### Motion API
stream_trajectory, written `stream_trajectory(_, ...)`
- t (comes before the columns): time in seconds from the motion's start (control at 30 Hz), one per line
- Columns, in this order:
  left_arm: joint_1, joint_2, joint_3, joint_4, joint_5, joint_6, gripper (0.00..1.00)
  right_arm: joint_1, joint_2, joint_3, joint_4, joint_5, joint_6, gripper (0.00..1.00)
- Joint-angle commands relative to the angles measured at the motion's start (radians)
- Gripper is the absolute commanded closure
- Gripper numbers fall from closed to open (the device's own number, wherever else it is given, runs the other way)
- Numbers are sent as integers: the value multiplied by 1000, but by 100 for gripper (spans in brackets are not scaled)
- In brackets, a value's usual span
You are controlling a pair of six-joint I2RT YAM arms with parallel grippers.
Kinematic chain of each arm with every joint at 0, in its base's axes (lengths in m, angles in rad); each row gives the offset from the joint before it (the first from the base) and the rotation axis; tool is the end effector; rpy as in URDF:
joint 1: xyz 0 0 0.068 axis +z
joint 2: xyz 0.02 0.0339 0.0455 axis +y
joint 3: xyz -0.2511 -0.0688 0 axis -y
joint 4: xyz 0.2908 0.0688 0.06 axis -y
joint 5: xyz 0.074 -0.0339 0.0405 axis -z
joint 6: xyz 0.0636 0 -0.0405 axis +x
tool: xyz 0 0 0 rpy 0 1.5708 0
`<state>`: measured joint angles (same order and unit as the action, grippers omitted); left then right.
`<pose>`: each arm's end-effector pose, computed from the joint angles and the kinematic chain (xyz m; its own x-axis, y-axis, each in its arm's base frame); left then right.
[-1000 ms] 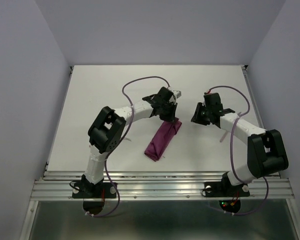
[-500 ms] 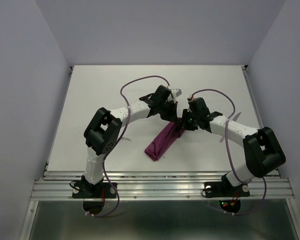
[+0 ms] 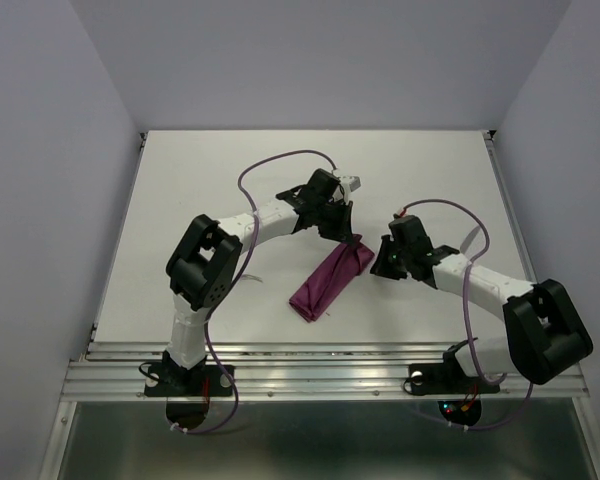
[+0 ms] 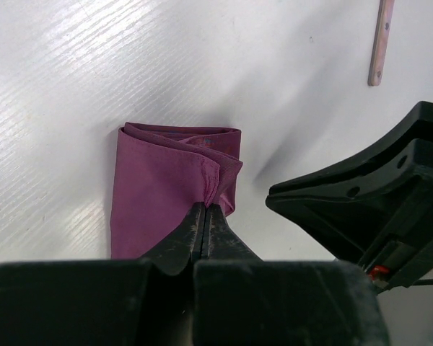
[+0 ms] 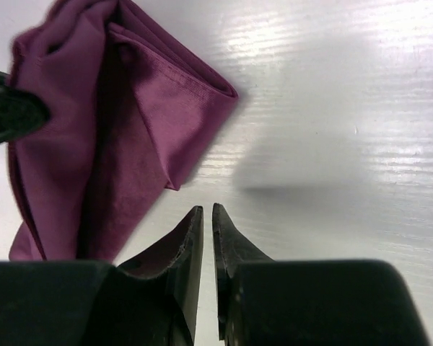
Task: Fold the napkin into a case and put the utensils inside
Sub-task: Stuff the top corner of the smaller-rectangle-folded napkin into the folded napkin.
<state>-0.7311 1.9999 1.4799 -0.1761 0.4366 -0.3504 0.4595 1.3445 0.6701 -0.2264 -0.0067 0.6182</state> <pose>0.3600 -0.3590 0.1650 -0.7390 0.2449 -0.6276 0.6313 0.5771 -0.5181 0.2810 0.1395 0.1156 -0.8317 0.2351 -0.5030 0.0427 0.9303 0.3642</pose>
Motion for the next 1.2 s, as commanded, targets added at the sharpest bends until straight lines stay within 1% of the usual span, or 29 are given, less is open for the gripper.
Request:
stream_trajectory(0.0, 6, -47, 20, 0, 5, -2, 100, 2, 11, -36, 50, 16, 35, 85)
stream_trajectory(0.1, 6, -49, 20, -2, 7, -5, 100, 2, 45, -52, 93, -25, 40, 87)
stream_trajectory(0.23, 6, -50, 23, -6, 11, -5, 100, 2, 108, -41, 131, -41, 40, 87)
stream_trajectory(0.4, 6, -49, 28, -6, 25, -9, 100, 11, 145, -11, 170, -52, 41, 88)
stream_trajectory(1.17, 4, -46, 28, 6, 67, -13, 100, 11, 160, 69, 179, -35, 48, 89)
